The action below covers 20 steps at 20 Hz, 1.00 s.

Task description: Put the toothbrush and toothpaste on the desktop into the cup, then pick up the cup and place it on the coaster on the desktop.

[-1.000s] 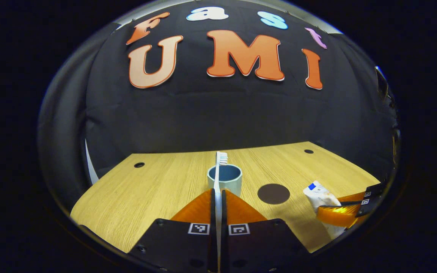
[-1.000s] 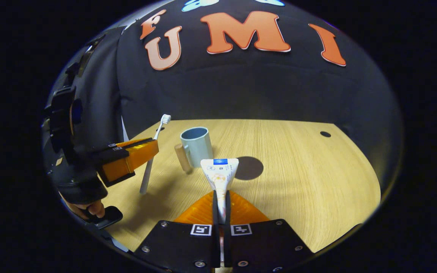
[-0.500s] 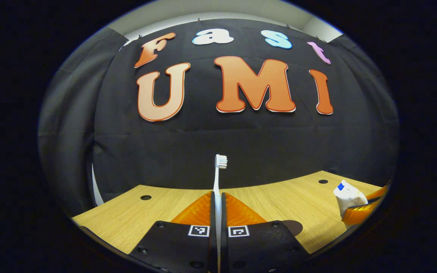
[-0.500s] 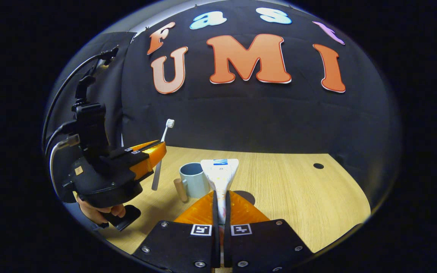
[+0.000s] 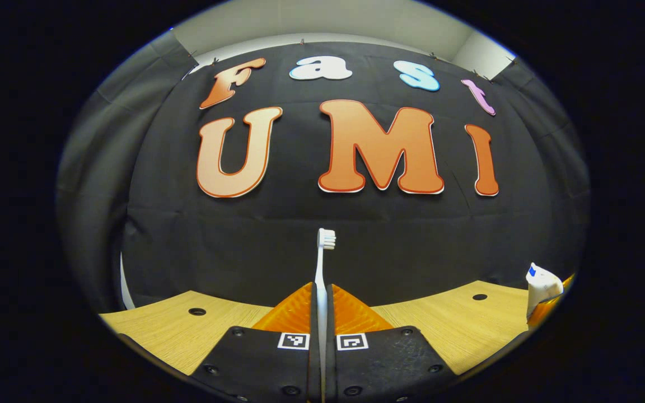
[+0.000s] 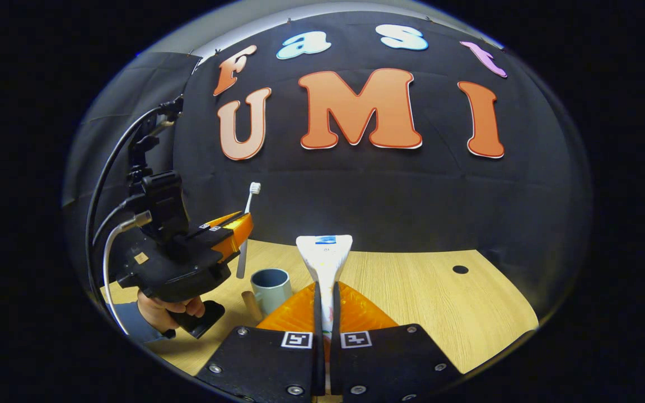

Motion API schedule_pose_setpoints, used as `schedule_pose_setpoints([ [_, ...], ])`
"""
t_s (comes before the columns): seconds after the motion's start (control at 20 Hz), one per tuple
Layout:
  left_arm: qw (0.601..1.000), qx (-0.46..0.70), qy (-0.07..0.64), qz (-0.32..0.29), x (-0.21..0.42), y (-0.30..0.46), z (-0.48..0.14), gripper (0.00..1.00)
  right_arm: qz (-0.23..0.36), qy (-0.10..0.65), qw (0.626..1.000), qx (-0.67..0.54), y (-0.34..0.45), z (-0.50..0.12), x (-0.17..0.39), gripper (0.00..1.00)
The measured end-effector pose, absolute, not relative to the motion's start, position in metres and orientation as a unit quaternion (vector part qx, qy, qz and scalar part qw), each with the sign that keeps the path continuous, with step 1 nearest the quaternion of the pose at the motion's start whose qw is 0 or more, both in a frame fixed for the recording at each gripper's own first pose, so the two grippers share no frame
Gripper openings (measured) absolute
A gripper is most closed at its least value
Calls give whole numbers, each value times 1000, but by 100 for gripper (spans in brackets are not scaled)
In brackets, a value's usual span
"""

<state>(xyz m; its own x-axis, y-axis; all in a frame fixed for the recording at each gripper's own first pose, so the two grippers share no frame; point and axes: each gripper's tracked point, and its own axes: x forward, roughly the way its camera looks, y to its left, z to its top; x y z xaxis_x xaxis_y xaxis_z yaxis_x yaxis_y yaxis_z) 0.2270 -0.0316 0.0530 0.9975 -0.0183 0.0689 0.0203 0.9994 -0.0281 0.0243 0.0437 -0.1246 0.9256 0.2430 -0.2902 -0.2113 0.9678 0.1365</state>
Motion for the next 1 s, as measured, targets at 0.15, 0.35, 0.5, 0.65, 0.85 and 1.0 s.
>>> schedule_pose_setpoints([
  [0.15, 999, -16, -36, -13, 242, -35, 46, 3, 116, 148, 981, 46, 42, -124, 31, 4],
  [0.35, 999, -23, -29, -19, 257, -41, 26, 3, 113, 143, 982, 41, 42, -122, 34, 4],
  [0.5, 999, -26, -15, -22, 268, -46, 8, 4, 109, 151, 982, 43, 40, -133, 44, 4],
  [0.65, 999, -32, -3, -26, 274, -47, -6, 3, 104, 156, 981, 41, 39, -135, 51, 4],
  [0.85, 998, -42, 12, -39, 276, -54, -18, 4, 101, 163, 980, 47, 39, -143, 54, 4],
  [1.0, 998, -47, 29, -41, 276, -52, -34, 3, 101, 165, 980, 45, 39, -144, 54, 4],
])
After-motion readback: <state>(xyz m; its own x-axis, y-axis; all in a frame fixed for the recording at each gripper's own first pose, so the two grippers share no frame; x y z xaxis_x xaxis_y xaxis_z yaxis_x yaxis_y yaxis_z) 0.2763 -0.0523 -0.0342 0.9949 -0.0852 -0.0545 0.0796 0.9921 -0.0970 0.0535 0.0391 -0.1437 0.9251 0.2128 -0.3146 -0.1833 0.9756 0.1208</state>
